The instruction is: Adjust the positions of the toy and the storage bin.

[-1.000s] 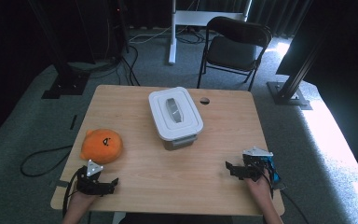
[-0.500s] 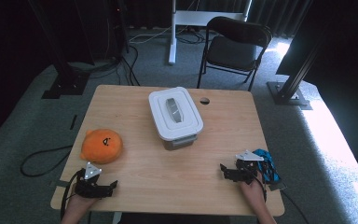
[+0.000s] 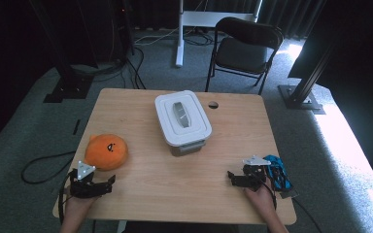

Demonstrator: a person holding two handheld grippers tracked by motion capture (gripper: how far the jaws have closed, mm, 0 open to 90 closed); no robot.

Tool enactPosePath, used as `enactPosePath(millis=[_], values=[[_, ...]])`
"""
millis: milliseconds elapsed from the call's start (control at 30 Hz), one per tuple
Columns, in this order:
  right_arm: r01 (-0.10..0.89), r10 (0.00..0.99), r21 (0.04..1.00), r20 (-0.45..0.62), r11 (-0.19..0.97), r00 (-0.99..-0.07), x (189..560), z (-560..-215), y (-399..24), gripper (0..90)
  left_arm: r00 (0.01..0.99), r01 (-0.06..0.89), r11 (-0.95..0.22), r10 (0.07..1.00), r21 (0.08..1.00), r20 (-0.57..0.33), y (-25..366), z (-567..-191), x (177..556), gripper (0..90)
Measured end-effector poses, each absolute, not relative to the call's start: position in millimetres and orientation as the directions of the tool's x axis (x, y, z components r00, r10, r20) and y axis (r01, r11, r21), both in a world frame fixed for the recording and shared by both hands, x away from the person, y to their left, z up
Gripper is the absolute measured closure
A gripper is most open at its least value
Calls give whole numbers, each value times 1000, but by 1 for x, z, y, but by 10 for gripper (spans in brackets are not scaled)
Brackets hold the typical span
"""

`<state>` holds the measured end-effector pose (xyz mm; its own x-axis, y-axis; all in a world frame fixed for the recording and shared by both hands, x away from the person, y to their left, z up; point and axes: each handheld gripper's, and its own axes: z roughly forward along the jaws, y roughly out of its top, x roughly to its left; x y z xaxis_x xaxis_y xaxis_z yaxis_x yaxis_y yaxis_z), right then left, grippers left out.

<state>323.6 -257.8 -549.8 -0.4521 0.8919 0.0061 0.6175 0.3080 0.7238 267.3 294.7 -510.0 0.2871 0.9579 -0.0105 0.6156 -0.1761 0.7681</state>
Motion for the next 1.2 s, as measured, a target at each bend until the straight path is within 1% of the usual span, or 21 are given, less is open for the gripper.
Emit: enactPosePath(millis=[200,333,367,400,467,600,700,800,833,933,1100,1133,1200], values=[[618,893,724,6,306,-449,324,-550,-258,118,258,610,-178,966,772,19,316,-504,274,58],[618,894,724,6,306,-449,324,-550,-258,119,240,641,-156,971,751,-3,341,-507,280,74],[618,894,724,6,306,-449,324,-550,-258,119,252,644,-158,968,749,-13,348,-508,281,78],[618,894,724,6,306,-449,324,-550,-258,119,252,644,-158,968,749,-13,348,-508,281,144],[618,894,724,6,306,-449,324,-550,-258,119,261,641,-134,964,756,-51,360,-509,285,150],[618,893,724,6,306,-449,324,-550,-258,119,284,645,-135,956,752,-72,365,-513,294,153],[618,894,724,6,306,-449,324,-550,-258,119,290,650,-149,955,745,-63,366,-517,301,153],[618,894,724,5,306,-449,324,-550,-258,121,293,651,-158,955,743,-54,365,-520,302,173],[618,897,726,6,300,-443,323,-550,-258,135,297,649,-158,953,744,-57,366,-520,302,190],[618,897,727,6,300,-442,323,-550,-258,135,331,630,-177,942,756,-55,366,-519,300,265],[618,897,727,6,300,-442,323,-550,-258,135,359,614,-187,931,767,-60,363,-517,297,487],[618,897,727,6,300,-442,323,-550,-258,135,359,612,-192,932,767,-53,361,-517,297,503],[618,897,727,6,300,-442,323,-550,-258,135,342,615,-190,939,765,-42,358,-518,295,570]])
